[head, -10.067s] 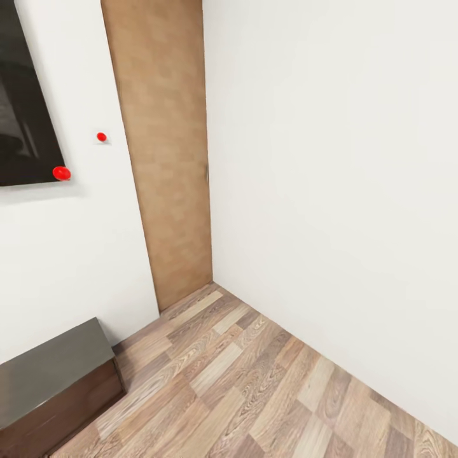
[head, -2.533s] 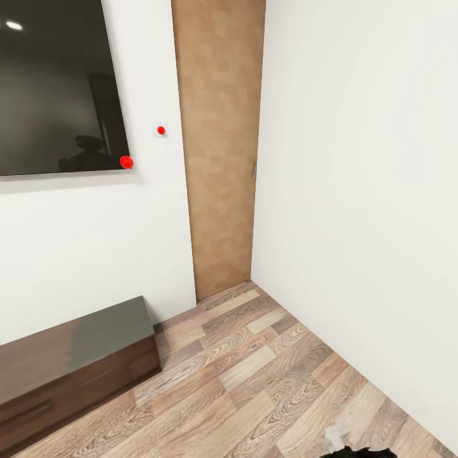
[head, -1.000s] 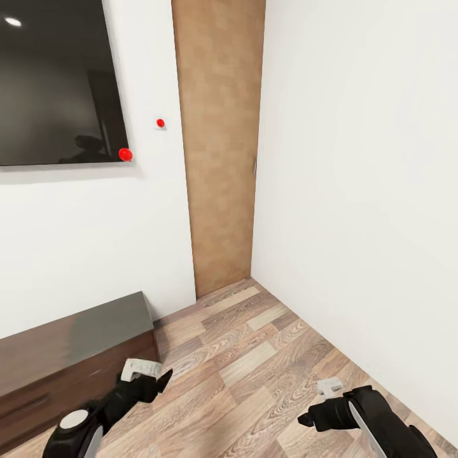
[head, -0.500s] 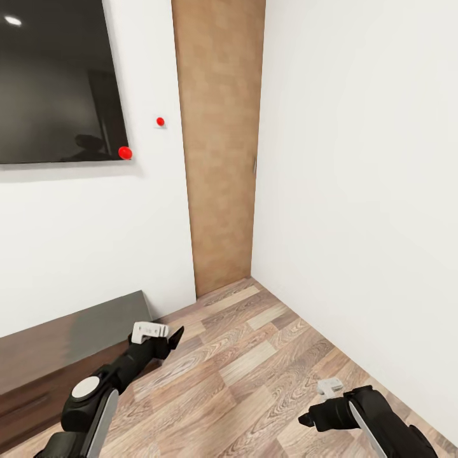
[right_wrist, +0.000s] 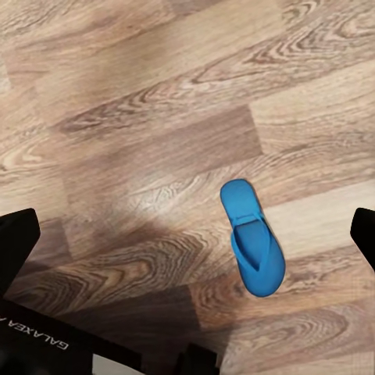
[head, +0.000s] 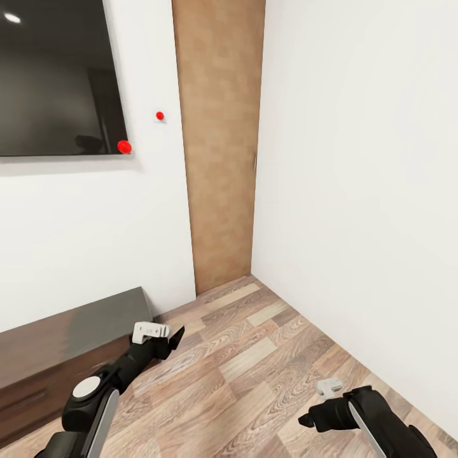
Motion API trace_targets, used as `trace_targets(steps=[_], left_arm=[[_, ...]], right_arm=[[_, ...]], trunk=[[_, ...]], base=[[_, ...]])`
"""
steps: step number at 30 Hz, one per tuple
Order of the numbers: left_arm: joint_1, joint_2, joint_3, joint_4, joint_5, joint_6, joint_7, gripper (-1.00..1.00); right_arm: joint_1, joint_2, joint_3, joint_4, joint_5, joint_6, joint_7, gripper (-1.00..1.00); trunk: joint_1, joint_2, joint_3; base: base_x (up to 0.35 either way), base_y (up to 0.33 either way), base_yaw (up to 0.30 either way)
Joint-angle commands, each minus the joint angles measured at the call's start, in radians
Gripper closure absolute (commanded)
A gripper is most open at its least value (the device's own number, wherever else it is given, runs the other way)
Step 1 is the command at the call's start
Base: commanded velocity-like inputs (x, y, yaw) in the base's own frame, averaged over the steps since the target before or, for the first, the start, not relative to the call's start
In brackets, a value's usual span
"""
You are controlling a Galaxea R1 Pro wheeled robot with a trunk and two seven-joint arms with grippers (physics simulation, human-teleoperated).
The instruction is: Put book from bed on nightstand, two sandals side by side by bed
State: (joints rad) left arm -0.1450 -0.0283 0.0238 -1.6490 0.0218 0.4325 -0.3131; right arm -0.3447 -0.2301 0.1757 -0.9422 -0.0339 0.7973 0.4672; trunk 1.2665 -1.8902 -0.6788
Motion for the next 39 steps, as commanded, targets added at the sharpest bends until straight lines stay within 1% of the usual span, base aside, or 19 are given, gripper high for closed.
trace_targets(steps=[1, 6, 9, 12, 15, 39], left_arm=[[-0.001, -0.002, 0.002, -0.001, 0.002, 0.008, -0.006, -1.0], [-0.001, -0.001, 0.002, 0.0, 0.002, 0.008, -0.006, -1.0], [-0.001, -0.002, 0.002, 0.019, 0.002, 0.004, -0.006, -1.0], [-0.001, -0.003, 0.002, 0.034, 0.002, 0.002, -0.007, -1.0], [-0.001, -0.003, 0.002, 0.037, 0.002, 0.002, -0.007, -1.0], [-0.001, -0.004, 0.002, 0.04, 0.003, 0.002, -0.007, -1.0]], right_arm=[[-0.001, -0.001, 0.002, -0.001, -0.004, 0.004, -0.001, -1.0], [-0.001, 0.0, 0.003, 0.0, -0.004, 0.004, -0.003, -1.0], [-0.001, -0.001, 0.004, 0.004, -0.004, 0.003, -0.004, -1.0], [-0.001, 0.0, 0.004, 0.049, -0.004, 0.003, -0.003, -1.0], [-0.001, 0.0, 0.003, 0.066, -0.004, 0.003, -0.003, -1.0], [-0.001, 0.0, 0.005, 0.072, -0.001, 0.003, -0.002, -1.0]], trunk=[[0.004, -0.008, -0.004], [0.023, -0.043, -0.02], [0.035, -0.064, -0.029], [0.046, -0.085, -0.039], [0.058, -0.106, -0.048], [0.15, -0.274, -0.123]], base=[[0.0, 0.0, 0.0], [0.0, 0.0, 0.0], [0.0, 0.0, 0.0], [0.0, 0.0, 0.0], [0.0, 0.0, 0.0], [0.0, 0.0, 0.0]])
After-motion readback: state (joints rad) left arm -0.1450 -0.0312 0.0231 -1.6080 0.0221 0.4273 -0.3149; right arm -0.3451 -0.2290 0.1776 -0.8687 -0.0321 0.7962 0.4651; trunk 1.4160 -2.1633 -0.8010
